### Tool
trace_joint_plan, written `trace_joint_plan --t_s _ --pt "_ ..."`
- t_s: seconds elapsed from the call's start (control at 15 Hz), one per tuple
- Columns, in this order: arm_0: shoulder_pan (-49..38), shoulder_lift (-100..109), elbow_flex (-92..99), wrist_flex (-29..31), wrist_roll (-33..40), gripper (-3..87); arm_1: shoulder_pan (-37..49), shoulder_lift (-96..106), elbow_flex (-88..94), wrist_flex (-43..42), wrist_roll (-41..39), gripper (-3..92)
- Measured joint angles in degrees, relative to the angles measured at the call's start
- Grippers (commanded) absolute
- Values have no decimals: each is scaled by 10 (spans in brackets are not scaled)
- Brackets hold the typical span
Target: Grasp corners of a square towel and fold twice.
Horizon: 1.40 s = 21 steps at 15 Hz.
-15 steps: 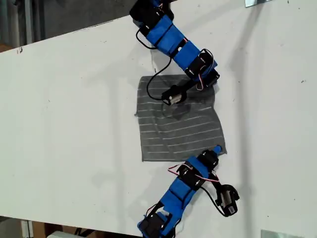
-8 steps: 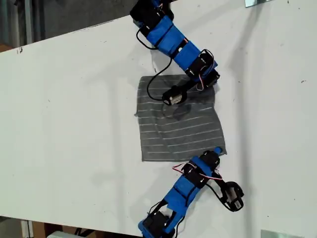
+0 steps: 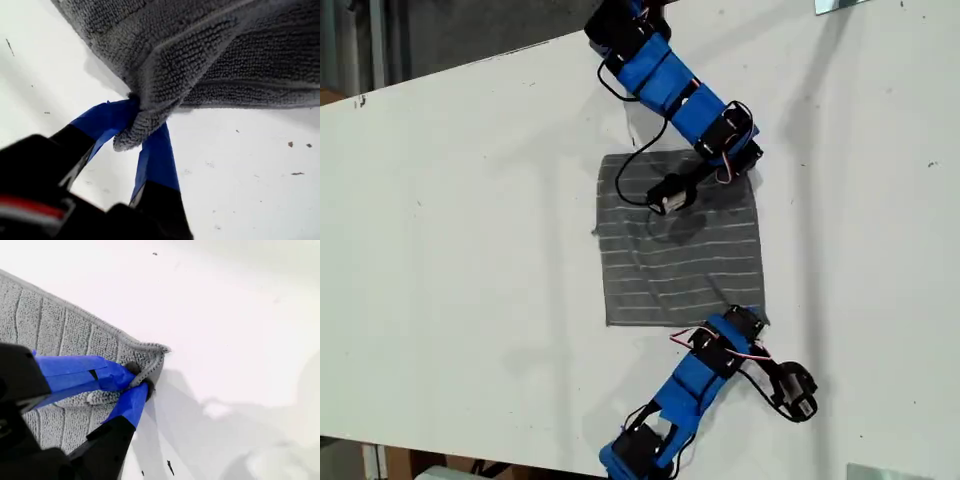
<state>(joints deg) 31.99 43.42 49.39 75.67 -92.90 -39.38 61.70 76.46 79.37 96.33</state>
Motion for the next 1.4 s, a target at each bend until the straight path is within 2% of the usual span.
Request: trace_joint_plan --t_s 0.13,0.27,0.53,0.73,0.93,1.13,1.27,1.4 --pt "-8 40 0 41 20 -2 12 0 -80 69 -11 -1" --pt "-23 92 0 46 62 -2 20 5 -126 120 -16 -1" --pt "-78 225 4 70 184 -1 75 84 -130 178 -39 -1" --pt "-175 329 54 109 250 -1 168 184 -109 171 -132 -1" --pt "-278 442 156 121 292 -1 319 336 18 147 -222 -1" --pt "-396 581 364 64 308 -1 454 468 139 130 -276 -1" --pt "-456 657 518 -9 313 -1 501 490 211 103 -281 -1" --pt "-501 678 615 -57 319 -1 537 492 298 54 -282 -1"
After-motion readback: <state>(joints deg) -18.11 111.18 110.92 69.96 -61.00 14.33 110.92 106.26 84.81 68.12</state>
